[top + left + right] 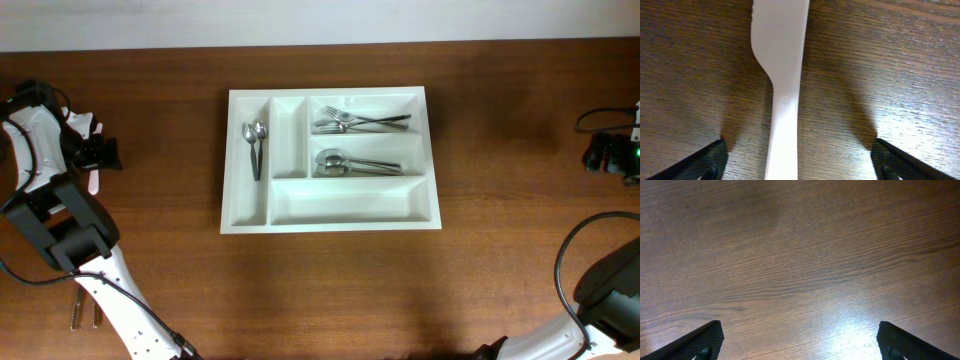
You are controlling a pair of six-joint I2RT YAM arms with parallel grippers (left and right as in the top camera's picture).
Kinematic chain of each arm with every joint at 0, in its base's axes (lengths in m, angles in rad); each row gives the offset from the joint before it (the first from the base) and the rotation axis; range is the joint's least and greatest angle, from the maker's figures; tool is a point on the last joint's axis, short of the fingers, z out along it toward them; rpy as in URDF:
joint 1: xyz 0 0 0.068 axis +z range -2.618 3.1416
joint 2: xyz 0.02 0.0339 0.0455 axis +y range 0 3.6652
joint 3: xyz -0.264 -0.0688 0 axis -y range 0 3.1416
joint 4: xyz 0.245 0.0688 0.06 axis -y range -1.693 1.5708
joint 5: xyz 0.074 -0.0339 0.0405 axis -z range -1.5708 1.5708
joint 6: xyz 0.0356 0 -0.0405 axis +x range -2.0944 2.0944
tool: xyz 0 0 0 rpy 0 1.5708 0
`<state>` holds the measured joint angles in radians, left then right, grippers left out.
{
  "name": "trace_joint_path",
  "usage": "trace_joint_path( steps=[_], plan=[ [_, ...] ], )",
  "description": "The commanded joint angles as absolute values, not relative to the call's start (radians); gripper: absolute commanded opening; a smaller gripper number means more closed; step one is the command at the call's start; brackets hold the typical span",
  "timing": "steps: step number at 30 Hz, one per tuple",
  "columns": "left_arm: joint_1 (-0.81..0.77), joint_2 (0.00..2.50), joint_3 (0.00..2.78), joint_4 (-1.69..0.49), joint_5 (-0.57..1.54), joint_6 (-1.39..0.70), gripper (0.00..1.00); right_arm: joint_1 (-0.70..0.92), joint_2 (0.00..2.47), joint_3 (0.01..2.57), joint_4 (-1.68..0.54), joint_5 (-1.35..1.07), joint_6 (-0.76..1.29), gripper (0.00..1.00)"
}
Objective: Pack container
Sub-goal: 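Close the left gripper on the knife handle and lift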
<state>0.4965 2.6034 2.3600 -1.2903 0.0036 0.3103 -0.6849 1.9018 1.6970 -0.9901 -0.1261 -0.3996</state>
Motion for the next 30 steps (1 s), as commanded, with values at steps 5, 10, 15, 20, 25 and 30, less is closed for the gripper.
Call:
trace_joint_path(
  steps=[5,10,15,20,25,30],
  plan=[
    [0.493,2.621,2.356,-1.286,-0.007,0.308,0.66,-0.687,1.911,1.692,-0.989,-0.139,-0.400,0.98],
    [0.493,2.621,2.356,-1.286,-0.007,0.308,0.54,-0.687,1.911,1.692,-0.989,-0.139,-0.400,0.99],
    [0.493,2.621,2.356,-1.286,-0.007,0.308,0.42,-0.687,1.911,1.692,-0.989,-0.139,-0.400,0.99],
    [0.493,2.621,2.356,-1.284,-0.007,0.308,0.34,-0.687,1.911,1.692,-0.989,-0.139,-0.400,0.99],
    [0.493,2.621,2.356,-1.282,-0.007,0.308,0.24,-0.687,1.911,1.692,-0.989,-0.139,-0.400,0.99],
    [0.493,2.621,2.356,-1.282,-0.007,0.308,0.11,-0.687,1.911,1.692,-0.989,-0.139,-0.400,0.99]
  ],
)
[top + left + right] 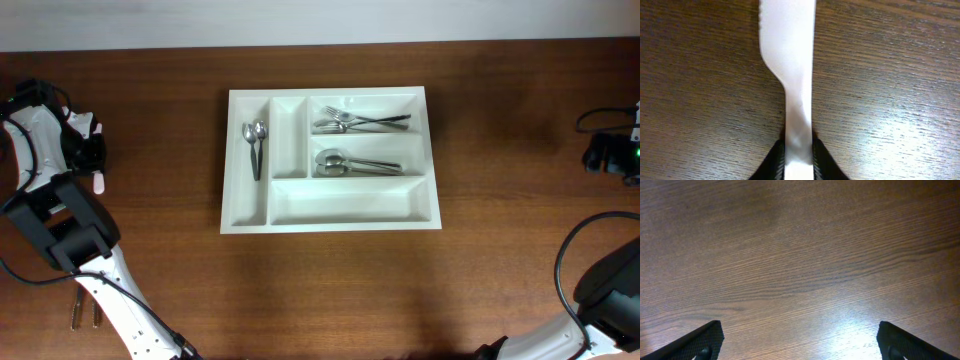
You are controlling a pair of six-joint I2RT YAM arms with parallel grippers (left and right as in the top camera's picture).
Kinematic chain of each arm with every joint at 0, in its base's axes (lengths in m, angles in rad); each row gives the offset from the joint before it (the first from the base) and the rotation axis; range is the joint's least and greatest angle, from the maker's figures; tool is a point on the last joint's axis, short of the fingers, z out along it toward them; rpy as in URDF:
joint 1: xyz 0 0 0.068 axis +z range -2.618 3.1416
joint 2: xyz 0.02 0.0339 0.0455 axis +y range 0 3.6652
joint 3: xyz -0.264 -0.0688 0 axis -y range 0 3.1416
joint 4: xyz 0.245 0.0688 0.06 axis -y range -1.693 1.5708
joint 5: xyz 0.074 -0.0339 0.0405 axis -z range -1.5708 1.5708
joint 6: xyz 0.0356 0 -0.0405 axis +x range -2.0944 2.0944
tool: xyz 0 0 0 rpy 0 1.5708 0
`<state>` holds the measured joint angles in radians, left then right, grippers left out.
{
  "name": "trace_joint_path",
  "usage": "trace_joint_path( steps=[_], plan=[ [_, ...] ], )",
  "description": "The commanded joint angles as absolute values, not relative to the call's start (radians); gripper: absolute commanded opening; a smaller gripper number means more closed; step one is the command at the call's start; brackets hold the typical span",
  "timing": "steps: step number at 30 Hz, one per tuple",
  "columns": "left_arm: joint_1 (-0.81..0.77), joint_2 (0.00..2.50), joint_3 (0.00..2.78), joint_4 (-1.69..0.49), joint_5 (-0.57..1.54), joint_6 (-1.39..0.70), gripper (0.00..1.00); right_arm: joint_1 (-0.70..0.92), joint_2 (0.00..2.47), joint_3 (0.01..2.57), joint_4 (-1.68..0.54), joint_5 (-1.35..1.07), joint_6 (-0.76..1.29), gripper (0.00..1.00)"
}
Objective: Pack container
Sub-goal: 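Close the left gripper on the knife handle and lift, then carry the knife right and lower it into the narrow middle compartment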
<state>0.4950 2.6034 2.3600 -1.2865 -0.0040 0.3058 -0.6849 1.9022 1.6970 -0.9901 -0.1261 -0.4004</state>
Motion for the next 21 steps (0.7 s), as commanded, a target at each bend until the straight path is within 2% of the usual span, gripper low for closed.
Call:
trace_joint_path(
  steps=[1,6,15,21],
  plan=[
    [0.493,2.621,2.356,-1.282,-0.006,0.308,0.09,-0.687,1.911,1.692,-0.989,-0.139,-0.400,0.99],
    [0.493,2.621,2.359,-1.282,-0.006,0.300,0.02,-0.687,1.911,1.692,-0.989,-0.139,-0.400,0.99],
    [0.493,2.619,2.378,-1.295,-0.003,0.280,0.02,-0.687,1.911,1.692,-0.989,-0.139,-0.400,0.99],
    [0.491,2.615,2.502,-1.356,0.053,0.274,0.02,-0.687,1.911,1.692,-0.989,-0.139,-0.400,0.99]
  ],
)
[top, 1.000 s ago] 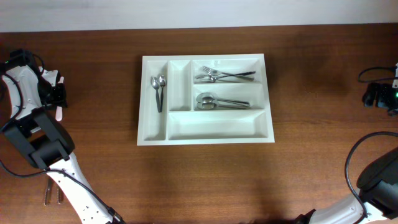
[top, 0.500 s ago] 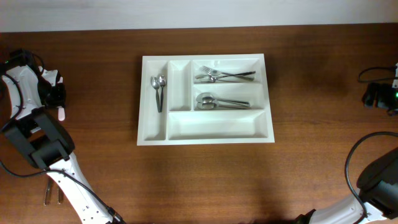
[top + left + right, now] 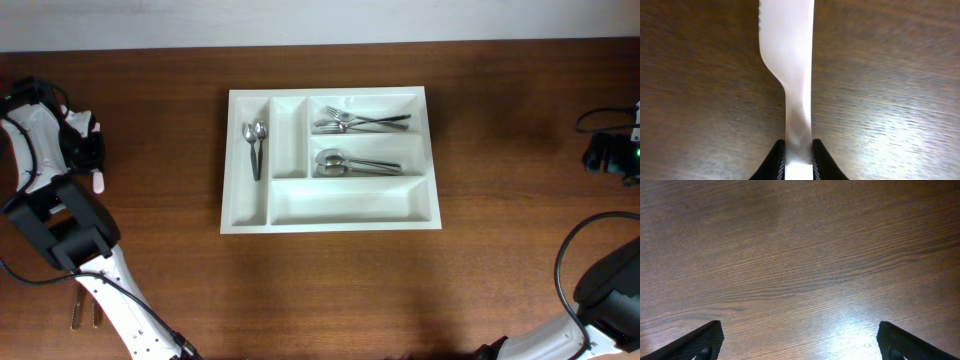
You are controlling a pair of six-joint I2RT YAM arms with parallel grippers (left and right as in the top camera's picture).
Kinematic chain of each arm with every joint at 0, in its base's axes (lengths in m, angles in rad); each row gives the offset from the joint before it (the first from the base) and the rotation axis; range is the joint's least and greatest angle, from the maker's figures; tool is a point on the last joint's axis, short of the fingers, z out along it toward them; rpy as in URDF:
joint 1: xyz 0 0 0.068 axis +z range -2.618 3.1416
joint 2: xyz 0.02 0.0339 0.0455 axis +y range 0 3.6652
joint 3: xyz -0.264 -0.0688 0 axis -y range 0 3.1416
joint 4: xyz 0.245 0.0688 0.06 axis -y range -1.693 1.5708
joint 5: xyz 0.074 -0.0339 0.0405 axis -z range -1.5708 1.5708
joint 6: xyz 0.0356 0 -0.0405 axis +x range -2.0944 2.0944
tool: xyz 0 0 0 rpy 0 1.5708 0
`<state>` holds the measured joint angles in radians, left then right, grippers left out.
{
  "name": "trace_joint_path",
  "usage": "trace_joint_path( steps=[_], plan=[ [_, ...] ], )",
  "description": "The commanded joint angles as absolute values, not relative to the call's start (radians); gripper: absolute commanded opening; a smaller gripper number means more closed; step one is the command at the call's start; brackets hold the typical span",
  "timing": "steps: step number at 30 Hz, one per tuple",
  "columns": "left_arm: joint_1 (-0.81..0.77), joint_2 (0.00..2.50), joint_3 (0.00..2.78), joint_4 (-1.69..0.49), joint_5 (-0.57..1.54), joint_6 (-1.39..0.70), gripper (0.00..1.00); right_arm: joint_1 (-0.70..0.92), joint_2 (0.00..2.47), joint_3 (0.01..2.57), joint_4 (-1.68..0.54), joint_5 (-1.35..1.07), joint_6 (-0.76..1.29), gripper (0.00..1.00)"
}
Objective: Pack container
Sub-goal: 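Carry the knife right and lower it into the narrow middle compartment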
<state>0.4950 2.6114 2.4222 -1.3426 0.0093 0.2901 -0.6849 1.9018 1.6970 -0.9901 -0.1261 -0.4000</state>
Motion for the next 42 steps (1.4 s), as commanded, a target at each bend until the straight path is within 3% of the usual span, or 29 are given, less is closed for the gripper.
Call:
trace_joint_path(
  steps=[1,16,31,33,42],
  plan=[
    [0.490,2.613,2.535,-1.371,0.070,0.274,0.02,-0.687,1.911,1.692,-0.989,-0.139,-0.400,0.99],
    [0.301,2.549,2.885,-1.618,0.135,0.135,0.02,-0.687,1.911,1.692,-0.989,-0.139,-0.400,0.99],
    [-0.088,2.529,2.903,-1.687,0.142,-0.049,0.03,-0.687,1.911,1.692,-0.989,-0.139,-0.400,0.99],
    [-0.131,2.530,2.903,-1.687,0.142,-0.069,0.07,-0.687,1.911,1.692,-0.989,-0.139,-0.400,0.99],
    [-0.244,2.531,2.897,-1.688,0.135,-0.250,0.07,-0.687,1.911,1.692,-0.989,-0.139,-0.400,0.99]
  ],
)
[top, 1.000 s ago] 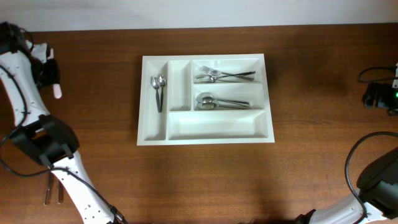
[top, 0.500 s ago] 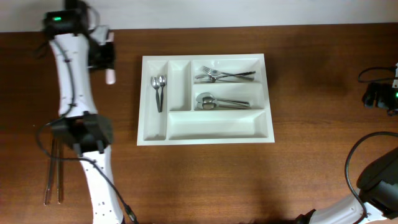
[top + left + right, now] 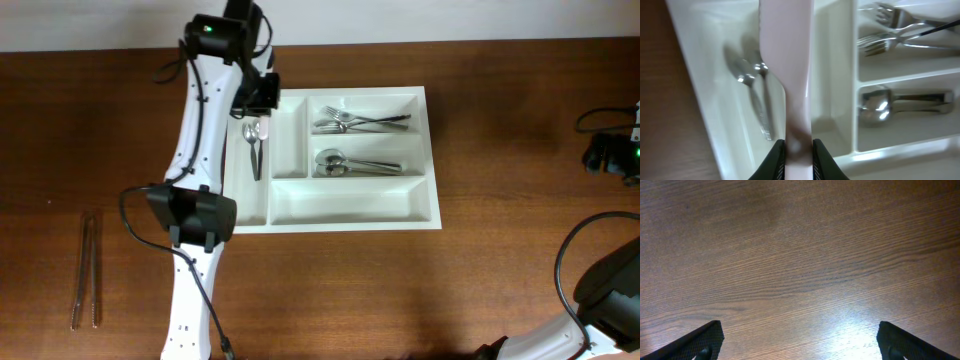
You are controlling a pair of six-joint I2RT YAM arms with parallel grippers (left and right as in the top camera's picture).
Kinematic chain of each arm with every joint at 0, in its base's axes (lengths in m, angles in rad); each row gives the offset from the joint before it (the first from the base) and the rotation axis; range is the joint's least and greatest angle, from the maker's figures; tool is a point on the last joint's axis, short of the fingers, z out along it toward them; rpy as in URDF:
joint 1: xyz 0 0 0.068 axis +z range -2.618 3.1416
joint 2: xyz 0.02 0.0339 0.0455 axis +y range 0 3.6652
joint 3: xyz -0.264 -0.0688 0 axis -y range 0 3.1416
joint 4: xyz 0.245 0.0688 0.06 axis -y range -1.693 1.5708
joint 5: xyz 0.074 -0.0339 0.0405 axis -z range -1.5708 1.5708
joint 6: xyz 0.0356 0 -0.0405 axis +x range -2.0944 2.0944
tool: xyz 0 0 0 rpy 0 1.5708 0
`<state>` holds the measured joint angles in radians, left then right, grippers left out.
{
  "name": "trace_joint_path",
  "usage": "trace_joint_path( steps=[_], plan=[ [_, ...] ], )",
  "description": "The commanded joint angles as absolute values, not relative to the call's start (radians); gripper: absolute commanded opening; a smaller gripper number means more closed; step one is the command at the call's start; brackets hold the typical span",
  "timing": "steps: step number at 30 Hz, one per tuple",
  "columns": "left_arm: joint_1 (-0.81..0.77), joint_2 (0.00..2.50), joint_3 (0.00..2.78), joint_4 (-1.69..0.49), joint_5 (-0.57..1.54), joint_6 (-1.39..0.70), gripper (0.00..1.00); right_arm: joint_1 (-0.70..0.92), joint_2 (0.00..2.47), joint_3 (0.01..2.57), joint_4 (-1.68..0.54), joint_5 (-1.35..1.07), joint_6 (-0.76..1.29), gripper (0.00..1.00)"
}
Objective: Pack container
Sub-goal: 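Carry the knife right and lower it into the narrow middle compartment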
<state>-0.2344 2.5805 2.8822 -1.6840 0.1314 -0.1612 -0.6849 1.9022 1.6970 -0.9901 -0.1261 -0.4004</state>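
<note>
A white plastic knife [image 3: 786, 60] hangs in my left gripper [image 3: 799, 150], which is shut on its handle. It is above the white cutlery tray [image 3: 330, 226], over the divider between the left compartment with two small spoons [image 3: 754, 85] and the narrow compartment beside it. In the overhead view the left gripper [image 3: 258, 95] is over the tray's upper left part and hides the knife. My right gripper [image 3: 800, 347] stands open over bare wood at the table's right edge, and the overhead view shows the right gripper [image 3: 606, 153] there too.
The tray holds forks [image 3: 360, 122] in its top right compartment and large spoons [image 3: 355, 163] below them. Its long front compartment [image 3: 345, 202] holds nothing. A pair of thin metal sticks [image 3: 85, 270] lies at the table's front left.
My left gripper, shut on the knife, was low over the wood at the table's far left. Now it is over the tray's upper left compartments. The right arm has not moved.
My left gripper stood open astride the white knife lying on the table at the far left. Then it was shut on the handle, and the knife stayed in its grip there. Now the knife hangs over the tray.
</note>
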Motion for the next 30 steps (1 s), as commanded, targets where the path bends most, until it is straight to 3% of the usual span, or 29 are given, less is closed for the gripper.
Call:
trace_joint_path(
  steps=[1,16,30],
  plan=[
    [-0.249,2.531,2.897,-1.688,0.135,-0.263,0.07,-0.687,1.911,1.692,-0.989,-0.139,-0.400,0.99],
    [-0.328,2.532,2.716,-1.683,0.123,-0.337,0.07,-0.687,1.911,1.692,-0.989,-0.139,-0.400,0.99],
    [-0.327,2.534,2.557,-1.547,0.038,-0.336,0.07,-0.687,1.911,1.692,-0.989,-0.139,-0.400,0.99]
  ],
)
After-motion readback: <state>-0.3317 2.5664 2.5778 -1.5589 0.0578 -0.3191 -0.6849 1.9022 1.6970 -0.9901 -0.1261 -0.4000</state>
